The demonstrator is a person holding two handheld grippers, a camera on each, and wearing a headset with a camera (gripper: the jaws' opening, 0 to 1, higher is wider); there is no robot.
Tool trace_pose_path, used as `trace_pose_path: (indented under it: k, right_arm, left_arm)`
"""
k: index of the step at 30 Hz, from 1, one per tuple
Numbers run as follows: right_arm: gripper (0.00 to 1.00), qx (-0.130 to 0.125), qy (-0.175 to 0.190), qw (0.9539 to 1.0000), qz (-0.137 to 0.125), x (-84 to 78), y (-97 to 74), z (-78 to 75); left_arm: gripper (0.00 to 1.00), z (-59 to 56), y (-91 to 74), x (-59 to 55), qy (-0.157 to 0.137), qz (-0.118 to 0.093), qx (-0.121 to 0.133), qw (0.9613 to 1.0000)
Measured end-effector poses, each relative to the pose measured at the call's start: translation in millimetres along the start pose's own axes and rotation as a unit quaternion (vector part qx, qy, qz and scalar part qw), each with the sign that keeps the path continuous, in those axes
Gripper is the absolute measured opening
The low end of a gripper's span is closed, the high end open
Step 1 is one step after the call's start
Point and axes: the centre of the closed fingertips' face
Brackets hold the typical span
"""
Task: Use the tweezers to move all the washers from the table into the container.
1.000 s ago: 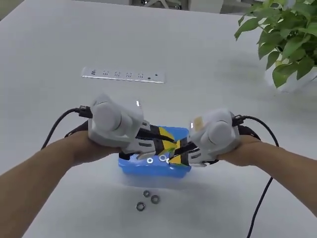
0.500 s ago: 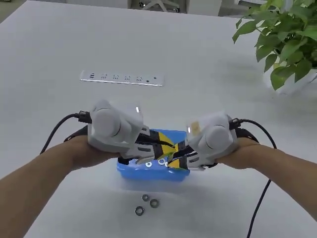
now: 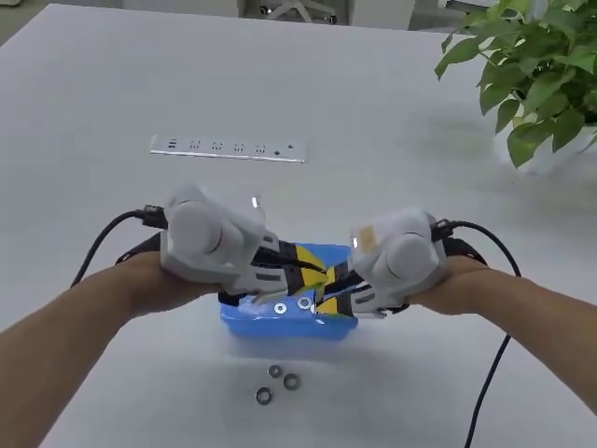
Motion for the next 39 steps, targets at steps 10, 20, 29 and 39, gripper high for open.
trace_pose_path:
  k: [10,20,29,39]
  right_arm:
    - [0.14,-0.011,0.006,0.9998,-0.012,7.9,-9.5,-2.3]
    - [0.17,-0.028,0.012,0.9992,-0.026,16.7,-22.9,-0.9]
    - [0.22,-0.044,0.032,0.9976,-0.044,20.2,-41.0,4.9]
    - [0.29,-0.065,0.058,0.9943,-0.062,19.1,-62.6,13.8]
  left_arm:
    - [0.05,5.4,-6.3,6.0,-0.013,-0.004,0.006,0.9999]
    - [0.04,5.8,-15.6,15.6,-0.015,-0.006,0.012,0.9998]
    - [0.04,2.6,-28.0,23.0,-0.019,-0.002,0.02,0.9996]
    - [0.04,-4.0,-40.0,30.1,-0.019,0.001,0.029,0.9994]
Point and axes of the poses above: the centre of the closed fingertips' face, and the gripper's own axes: y roughly forward along the fingers, z roughly to its left, x roughly out of its top, and after that the axes turned 11 degrees about y, right-handed
